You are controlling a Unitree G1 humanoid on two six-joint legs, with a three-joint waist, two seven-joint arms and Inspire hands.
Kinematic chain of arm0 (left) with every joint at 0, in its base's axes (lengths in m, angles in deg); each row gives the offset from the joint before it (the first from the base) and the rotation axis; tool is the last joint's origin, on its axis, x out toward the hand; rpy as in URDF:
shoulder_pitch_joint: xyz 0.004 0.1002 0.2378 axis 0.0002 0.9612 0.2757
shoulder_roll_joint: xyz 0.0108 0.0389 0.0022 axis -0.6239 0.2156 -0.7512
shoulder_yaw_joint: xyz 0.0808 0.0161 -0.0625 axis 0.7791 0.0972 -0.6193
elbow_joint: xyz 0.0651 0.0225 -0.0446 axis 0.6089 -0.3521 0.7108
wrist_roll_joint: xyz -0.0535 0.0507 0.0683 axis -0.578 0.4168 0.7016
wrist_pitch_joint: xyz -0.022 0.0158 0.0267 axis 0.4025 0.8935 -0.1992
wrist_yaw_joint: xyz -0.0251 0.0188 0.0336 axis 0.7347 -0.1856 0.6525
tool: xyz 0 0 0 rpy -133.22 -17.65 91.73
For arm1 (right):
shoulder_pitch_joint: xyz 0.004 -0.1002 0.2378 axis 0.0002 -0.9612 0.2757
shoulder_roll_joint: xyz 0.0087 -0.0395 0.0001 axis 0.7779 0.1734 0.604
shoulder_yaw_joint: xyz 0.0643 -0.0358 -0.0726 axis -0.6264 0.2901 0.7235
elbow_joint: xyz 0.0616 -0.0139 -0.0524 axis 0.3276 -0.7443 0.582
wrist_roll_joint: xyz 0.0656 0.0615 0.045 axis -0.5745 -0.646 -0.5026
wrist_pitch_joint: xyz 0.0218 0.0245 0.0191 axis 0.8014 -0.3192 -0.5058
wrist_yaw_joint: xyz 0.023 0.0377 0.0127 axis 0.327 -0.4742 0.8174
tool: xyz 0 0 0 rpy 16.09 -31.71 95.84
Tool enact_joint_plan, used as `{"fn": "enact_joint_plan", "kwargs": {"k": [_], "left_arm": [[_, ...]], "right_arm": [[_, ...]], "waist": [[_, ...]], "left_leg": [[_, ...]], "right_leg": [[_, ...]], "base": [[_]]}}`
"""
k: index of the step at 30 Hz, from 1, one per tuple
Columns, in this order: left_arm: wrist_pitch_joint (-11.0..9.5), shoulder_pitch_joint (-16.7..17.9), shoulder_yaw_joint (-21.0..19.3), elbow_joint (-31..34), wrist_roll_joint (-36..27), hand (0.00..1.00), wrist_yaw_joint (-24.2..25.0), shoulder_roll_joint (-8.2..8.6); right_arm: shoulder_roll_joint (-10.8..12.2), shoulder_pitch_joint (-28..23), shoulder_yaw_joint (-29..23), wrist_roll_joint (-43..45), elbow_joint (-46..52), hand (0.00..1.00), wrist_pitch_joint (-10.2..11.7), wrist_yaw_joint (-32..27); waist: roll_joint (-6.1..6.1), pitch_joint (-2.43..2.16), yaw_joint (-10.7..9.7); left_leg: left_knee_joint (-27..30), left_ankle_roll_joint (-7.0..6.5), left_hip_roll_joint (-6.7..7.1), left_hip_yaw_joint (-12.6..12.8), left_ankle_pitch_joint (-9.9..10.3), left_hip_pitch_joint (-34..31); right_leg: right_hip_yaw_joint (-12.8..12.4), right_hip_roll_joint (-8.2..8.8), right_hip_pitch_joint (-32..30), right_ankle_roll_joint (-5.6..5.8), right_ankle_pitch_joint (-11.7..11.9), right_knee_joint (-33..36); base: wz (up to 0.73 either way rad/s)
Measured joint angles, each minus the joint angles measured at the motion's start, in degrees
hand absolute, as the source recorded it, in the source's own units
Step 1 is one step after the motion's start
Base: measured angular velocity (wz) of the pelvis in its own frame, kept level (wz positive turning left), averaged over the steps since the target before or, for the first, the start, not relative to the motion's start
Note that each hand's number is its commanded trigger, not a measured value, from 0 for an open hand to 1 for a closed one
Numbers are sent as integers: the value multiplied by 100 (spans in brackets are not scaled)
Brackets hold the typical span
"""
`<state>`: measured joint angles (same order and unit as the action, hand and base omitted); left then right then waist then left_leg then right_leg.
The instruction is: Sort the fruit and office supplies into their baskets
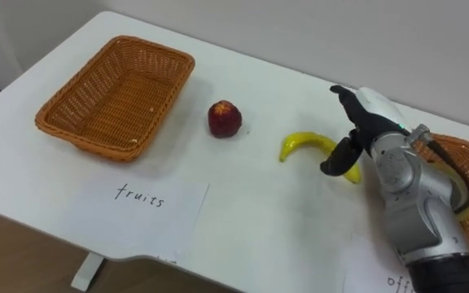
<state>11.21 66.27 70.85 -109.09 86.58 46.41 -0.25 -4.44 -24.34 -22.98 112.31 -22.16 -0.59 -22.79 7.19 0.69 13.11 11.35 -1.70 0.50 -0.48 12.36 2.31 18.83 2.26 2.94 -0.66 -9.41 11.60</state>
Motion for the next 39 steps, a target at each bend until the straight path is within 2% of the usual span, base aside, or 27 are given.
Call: {"fn": "enact_joint_plan", "kwargs": {"k": [5,9,14,20,22,27,29,30,33,39], "left_arm": [[16,61,2,144,25,0,1,0],[136,100,26,208,97,0,1,-1],[139,145,47,210,97,0,2,-11],[158,289,41,204,93,0,2,-16],[182,347,40,197,96,0,-3,-34],[186,344,40,84,21,0,-75,-63],[179,336,37,81,-135,0,-97,-85],[164,338,26,78,-199,0,-101,-114],[117,348,-5,81,-251,0,-112,-126],[85,266,2,85,-252,0,-127,-150]], "right_arm": [[0,0,9,1,-20,0,-15,-46],[3,0,16,18,-22,0,-128,-50],[4,-1,81,18,-104,0,-127,-50],[5,-31,107,1,-404,0,-172,-50],[4,-31,192,10,-405,0,-198,-56],[4,-28,452,-37,-660,0,-196,-131],[7,-29,538,-37,-668,0,-176,-158],[7,-29,579,-37,-669,0,-166,-205],[6,-23,600,-37,-748,0,-61,-373],[-4,10,693,-37,-1064,0,9,-680]], "waist": [[-5,-8,7],[-1,-36,15],[21,-51,13],[24,-49,35],[50,-35,48],[118,-37,291],[138,-30,304],[164,-46,306],[188,-48,336],[218,-56,411]], "left_leg": [[24,-1,3,-5,-1,-15],[28,-7,10,-7,-7,-15],[31,-12,16,-15,-14,-12],[39,-11,20,-56,-19,-7],[37,3,23,-115,-28,-34],[40,14,22,-151,-41,-105],[48,14,25,-212,-45,-146],[51,13,26,-281,-56,-192],[43,11,27,-295,-64,-211],[47,14,29,-334,-65,-274]], "right_leg": [[12,5,-1,0,0,-1],[17,13,1,0,0,1],[29,19,15,0,0,0],[111,29,46,1,0,0],[180,31,39,1,-1,0],[224,27,-11,1,-1,-16],[268,33,-14,1,-1,-35],[328,39,-14,1,-1,-87],[348,39,-19,1,-1,-95],[361,28,-56,1,-1,-97]], "base": [[0],[0],[0],[5],[9],[5],[15],[24],[11],[3]]}}
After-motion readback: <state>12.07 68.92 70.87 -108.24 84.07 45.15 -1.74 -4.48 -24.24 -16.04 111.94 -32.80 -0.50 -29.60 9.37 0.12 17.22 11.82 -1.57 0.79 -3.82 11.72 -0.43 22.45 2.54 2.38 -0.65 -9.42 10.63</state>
